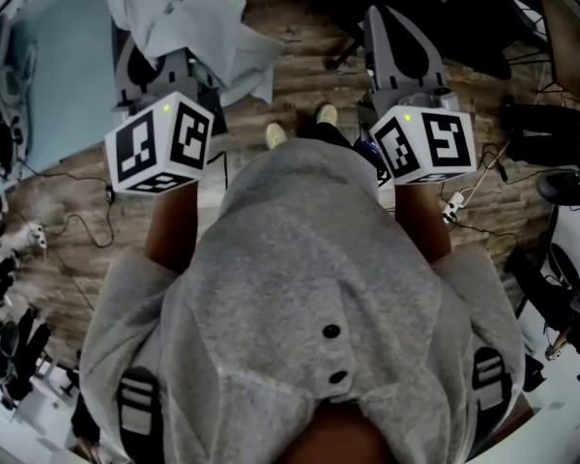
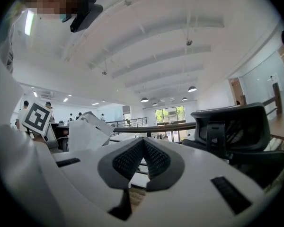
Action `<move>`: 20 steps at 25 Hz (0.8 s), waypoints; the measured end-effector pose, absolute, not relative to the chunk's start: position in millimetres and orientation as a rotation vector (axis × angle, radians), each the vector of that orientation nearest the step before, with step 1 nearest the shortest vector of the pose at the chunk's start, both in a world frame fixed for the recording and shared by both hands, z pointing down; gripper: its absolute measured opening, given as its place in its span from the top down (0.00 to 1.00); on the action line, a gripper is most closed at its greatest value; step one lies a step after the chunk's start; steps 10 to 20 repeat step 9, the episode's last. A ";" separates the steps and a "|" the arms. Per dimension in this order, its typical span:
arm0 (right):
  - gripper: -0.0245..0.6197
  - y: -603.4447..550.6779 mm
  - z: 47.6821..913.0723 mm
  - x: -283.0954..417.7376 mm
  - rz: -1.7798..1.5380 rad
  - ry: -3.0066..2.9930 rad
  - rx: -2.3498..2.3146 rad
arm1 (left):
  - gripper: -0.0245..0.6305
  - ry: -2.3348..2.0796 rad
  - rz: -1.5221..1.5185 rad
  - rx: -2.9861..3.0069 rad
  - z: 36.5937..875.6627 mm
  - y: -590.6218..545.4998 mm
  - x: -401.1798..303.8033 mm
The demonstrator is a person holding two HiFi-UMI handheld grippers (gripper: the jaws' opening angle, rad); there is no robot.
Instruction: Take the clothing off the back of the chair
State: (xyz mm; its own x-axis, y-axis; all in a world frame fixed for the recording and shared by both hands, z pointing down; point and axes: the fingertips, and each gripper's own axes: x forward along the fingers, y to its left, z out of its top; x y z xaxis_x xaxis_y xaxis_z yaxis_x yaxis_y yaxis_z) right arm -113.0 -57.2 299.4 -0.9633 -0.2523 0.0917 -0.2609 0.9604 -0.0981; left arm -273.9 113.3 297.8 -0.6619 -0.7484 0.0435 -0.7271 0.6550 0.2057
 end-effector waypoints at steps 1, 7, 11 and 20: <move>0.95 -57.4 299.6 -112.6 0.167 -3.031 0.401 | 0.87 -2.740 -0.259 1.227 298.3 113.3 -274.4; 0.95 -62.6 298.3 -93.1 0.163 -3.032 0.420 | 0.87 -2.726 -0.259 1.249 296.6 105.2 -256.9; 0.95 -63.1 298.8 -91.6 0.158 -3.033 0.422 | 0.87 -2.721 -0.260 1.253 296.7 103.3 -255.5; 0.95 -63.1 298.8 -91.6 0.158 -3.033 0.422 | 0.87 -2.721 -0.260 1.253 296.7 103.3 -255.5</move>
